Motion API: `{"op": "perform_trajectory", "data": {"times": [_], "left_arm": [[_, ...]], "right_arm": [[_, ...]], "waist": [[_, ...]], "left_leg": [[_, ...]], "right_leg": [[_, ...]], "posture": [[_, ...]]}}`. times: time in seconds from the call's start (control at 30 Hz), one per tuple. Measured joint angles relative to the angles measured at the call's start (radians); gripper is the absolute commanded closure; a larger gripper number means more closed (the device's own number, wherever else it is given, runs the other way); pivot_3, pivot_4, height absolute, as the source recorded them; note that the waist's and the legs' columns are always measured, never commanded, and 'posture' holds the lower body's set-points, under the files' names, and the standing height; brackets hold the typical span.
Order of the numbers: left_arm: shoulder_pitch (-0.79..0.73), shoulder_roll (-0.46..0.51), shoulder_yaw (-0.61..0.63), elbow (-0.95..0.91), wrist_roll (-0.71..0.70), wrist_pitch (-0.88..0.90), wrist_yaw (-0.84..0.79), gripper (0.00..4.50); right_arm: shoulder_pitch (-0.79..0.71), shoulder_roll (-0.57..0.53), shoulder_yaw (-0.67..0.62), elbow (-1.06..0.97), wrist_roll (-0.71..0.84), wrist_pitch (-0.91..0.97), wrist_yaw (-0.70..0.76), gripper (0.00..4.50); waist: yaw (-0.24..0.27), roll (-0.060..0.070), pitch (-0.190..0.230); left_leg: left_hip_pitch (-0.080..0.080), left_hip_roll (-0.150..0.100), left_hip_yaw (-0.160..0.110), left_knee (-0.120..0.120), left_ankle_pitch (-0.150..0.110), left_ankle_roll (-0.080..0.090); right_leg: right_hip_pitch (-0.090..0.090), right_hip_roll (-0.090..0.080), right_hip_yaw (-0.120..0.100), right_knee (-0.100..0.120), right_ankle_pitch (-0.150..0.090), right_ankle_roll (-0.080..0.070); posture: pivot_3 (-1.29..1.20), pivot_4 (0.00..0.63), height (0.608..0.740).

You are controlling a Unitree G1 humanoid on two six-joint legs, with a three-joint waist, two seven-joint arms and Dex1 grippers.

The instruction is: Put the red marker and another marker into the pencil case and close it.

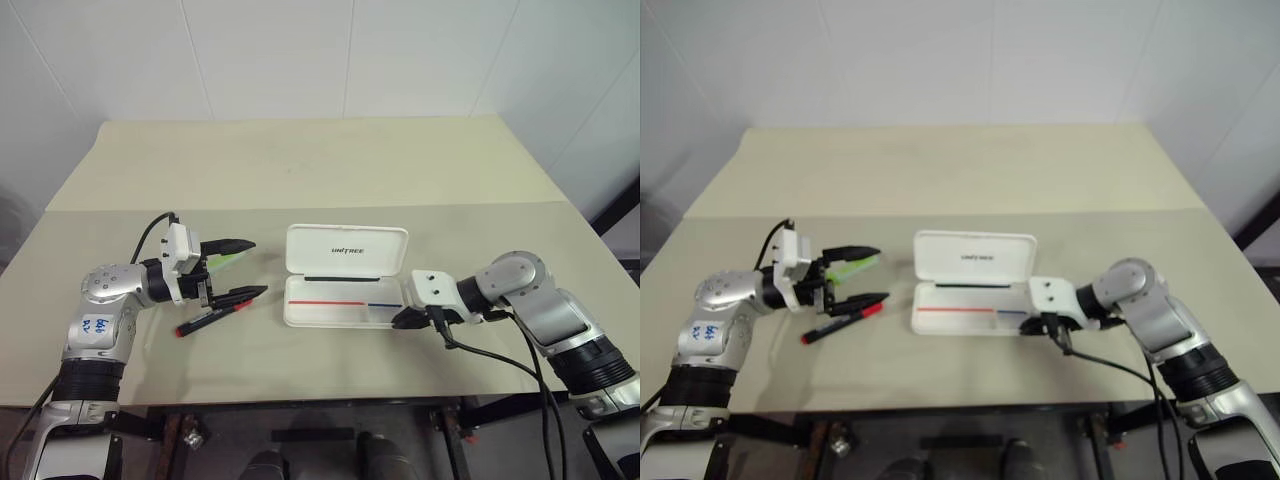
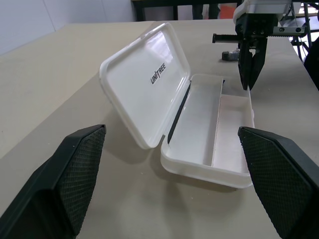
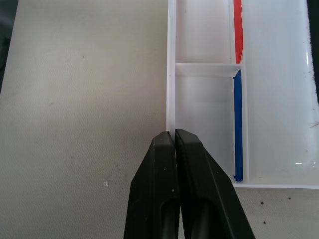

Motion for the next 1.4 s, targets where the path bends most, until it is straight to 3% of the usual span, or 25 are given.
{"op": "perform_trajectory", "data": {"times": [0.53, 0.63, 0.9, 1.4], "left_arm": [[0.0, -0.001, 0.0, -0.001, 0.0, 0.001, 0.001, 0.0], [0.0, -0.002, 0.0, -0.001, -0.001, 0.001, 0.001, 0.0], [0.0, -0.005, 0.0, -0.001, -0.001, 0.001, 0.0, 0.0], [0.0, -0.006, 0.0, -0.009, -0.003, 0.003, -0.003, 0.0]], "right_arm": [[-0.03, 0.003, 0.012, 0.015, 0.003, 0.045, -0.001, 4.48], [-0.036, 0.003, 0.011, 0.008, 0.003, 0.076, -0.012, 3.77], [-0.042, 0.003, 0.01, -0.017, 0.002, 0.107, -0.033, 1.03], [-0.036, -0.011, -0.012, -0.144, 0.144, 0.22, 0.002, 1.03]], "waist": [[-0.001, -0.001, 0.0], [-0.002, -0.001, 0.0], [-0.002, -0.001, 0.0], [-0.002, 0.0, 0.0]], "left_leg": [[0.0, 0.0, 0.0, 0.002, 0.0, 0.0], [-0.001, 0.0, 0.0, 0.001, 0.0, 0.0], [-0.001, 0.0, 0.0, -0.005, 0.0, 0.0], [-0.001, 0.001, 0.0, -0.008, 0.0, 0.0]], "right_leg": [[0.0, 0.0, 0.0, 0.0, 0.001, 0.0], [0.0, 0.0, 0.0, 0.0, 0.001, 0.0], [-0.003, 0.0, 0.0, -0.002, 0.0, -0.001], [-0.003, 0.0, -0.001, -0.002, 0.0, -0.001]], "posture": [[0.0, 0.15, 0.74], [0.0, 0.15, 0.74], [0.0, 0.15, 0.74], [0.0, 0.15, 0.74]]}}
